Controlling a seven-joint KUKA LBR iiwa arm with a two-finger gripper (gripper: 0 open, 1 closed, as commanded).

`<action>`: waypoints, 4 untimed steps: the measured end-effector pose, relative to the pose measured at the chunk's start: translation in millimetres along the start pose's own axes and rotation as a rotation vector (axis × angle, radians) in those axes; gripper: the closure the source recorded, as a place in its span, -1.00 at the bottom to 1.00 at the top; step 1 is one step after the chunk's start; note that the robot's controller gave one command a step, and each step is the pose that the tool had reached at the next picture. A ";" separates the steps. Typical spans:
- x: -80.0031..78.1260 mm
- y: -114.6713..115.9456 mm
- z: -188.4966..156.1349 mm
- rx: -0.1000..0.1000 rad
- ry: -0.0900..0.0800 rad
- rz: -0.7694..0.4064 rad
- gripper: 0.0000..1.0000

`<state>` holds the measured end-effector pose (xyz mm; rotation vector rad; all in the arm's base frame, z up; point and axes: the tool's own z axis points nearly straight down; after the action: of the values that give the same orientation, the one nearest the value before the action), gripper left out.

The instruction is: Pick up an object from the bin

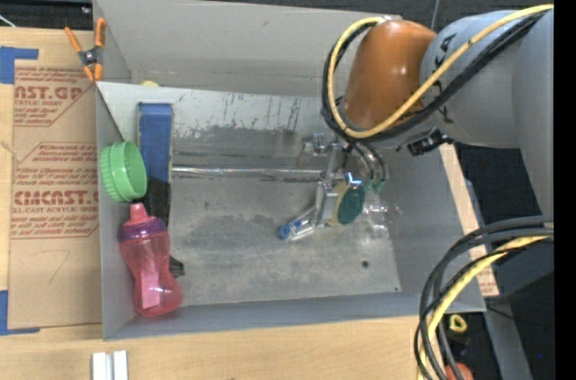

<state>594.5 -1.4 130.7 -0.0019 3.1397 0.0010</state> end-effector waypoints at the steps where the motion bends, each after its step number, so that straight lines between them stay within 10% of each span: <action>1: 0.0 0.0 0.0 0.000 0.000 0.000 -1.00; 2: 30.5 -76.5 43.1 0.002 0.003 -0.201 -1.00; 3: 53.1 -69.0 57.3 -0.001 -0.004 -0.286 -1.00; 4: 33.2 -88.3 60.5 0.001 -0.008 -0.199 1.00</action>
Offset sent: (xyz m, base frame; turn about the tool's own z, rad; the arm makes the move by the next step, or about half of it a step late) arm -0.0288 -0.0734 -0.0412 -0.2062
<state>561.5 -89.6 70.1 -0.3133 3.1160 -0.0006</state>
